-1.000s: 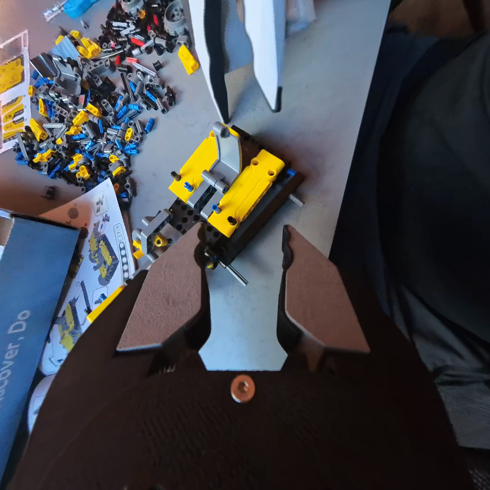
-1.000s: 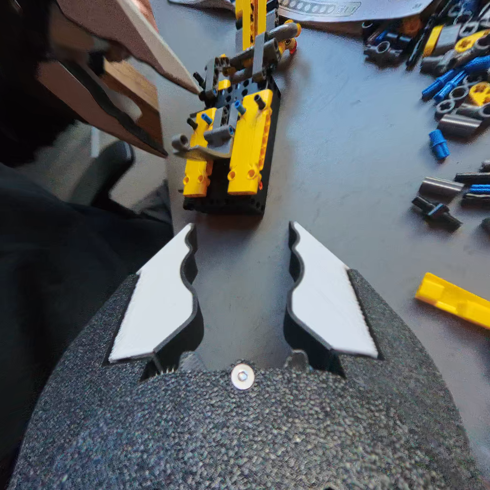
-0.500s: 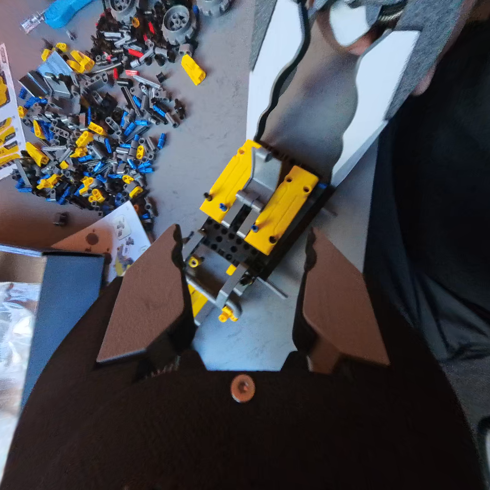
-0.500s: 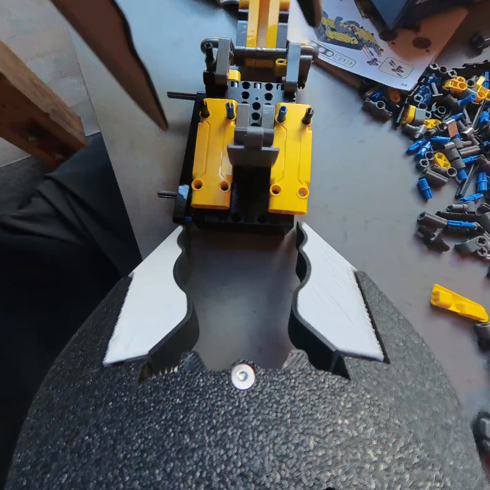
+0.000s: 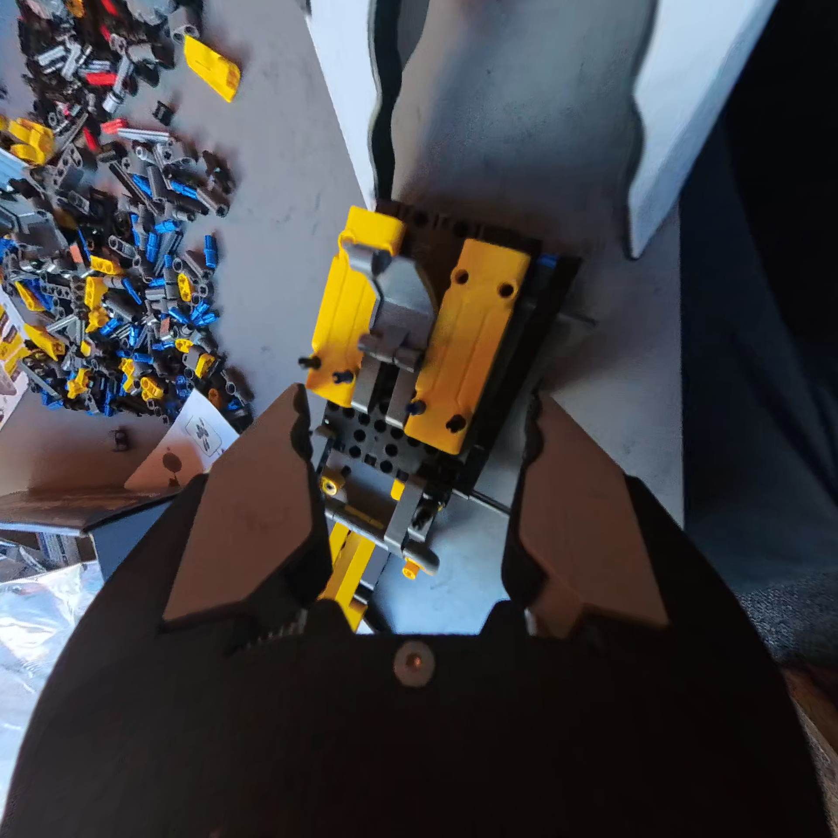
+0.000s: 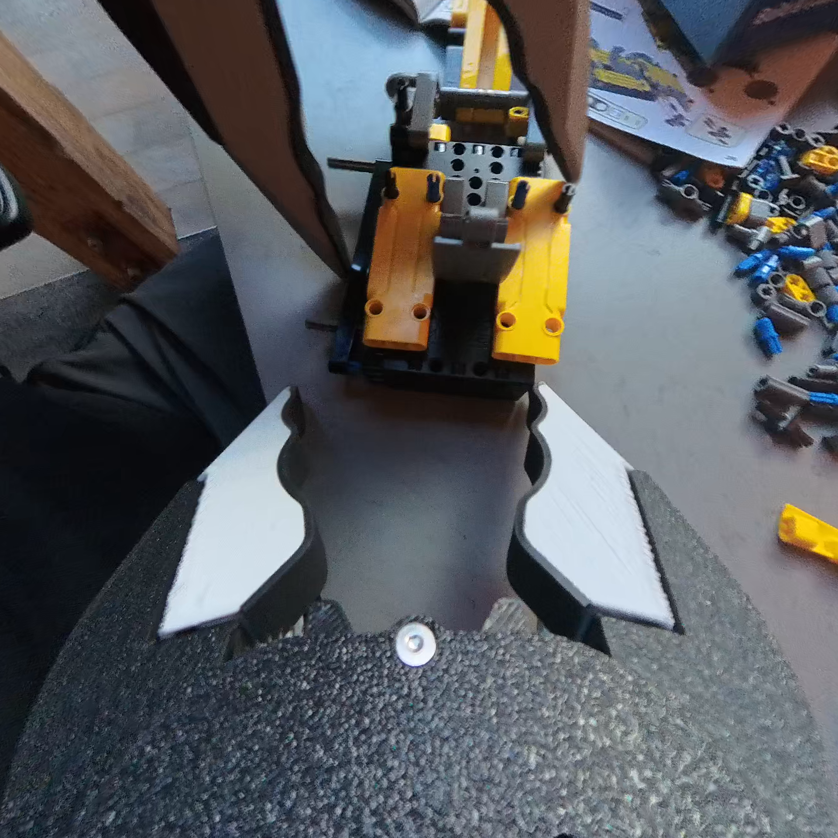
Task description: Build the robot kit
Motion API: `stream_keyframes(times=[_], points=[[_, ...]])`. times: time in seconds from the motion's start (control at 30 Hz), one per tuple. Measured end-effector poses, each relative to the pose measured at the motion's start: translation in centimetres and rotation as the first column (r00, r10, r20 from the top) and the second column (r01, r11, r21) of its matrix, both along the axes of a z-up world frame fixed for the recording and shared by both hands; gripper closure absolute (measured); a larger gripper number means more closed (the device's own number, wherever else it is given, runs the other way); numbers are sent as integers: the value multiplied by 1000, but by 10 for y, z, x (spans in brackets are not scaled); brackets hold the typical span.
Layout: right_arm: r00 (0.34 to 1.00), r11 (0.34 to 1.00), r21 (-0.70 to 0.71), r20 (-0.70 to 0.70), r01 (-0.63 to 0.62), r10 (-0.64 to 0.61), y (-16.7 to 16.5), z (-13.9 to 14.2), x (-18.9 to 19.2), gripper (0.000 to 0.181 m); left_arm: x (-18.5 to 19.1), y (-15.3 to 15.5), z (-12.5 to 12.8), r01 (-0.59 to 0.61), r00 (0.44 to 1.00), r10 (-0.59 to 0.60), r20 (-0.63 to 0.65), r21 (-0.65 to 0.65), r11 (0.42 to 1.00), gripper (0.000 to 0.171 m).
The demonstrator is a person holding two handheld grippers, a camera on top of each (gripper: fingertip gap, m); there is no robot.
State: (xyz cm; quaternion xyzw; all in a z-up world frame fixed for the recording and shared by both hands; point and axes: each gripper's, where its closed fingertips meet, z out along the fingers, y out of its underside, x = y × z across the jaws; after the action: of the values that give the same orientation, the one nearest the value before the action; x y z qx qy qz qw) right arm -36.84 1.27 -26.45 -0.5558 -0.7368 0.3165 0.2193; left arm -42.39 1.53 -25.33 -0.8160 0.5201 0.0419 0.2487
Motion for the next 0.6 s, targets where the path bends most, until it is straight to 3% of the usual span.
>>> stream_keyframes(times=[0.27, 0.6], points=[[998, 999, 9, 22, 51, -51, 8, -4, -6, 79, 7, 7, -4, -55, 996, 58, 65, -48, 997, 77], [997, 997, 4, 11, -73, 73, 10, -3, -9, 91, 10, 8, -4, -114, 983, 117, 140, -26, 993, 76]])
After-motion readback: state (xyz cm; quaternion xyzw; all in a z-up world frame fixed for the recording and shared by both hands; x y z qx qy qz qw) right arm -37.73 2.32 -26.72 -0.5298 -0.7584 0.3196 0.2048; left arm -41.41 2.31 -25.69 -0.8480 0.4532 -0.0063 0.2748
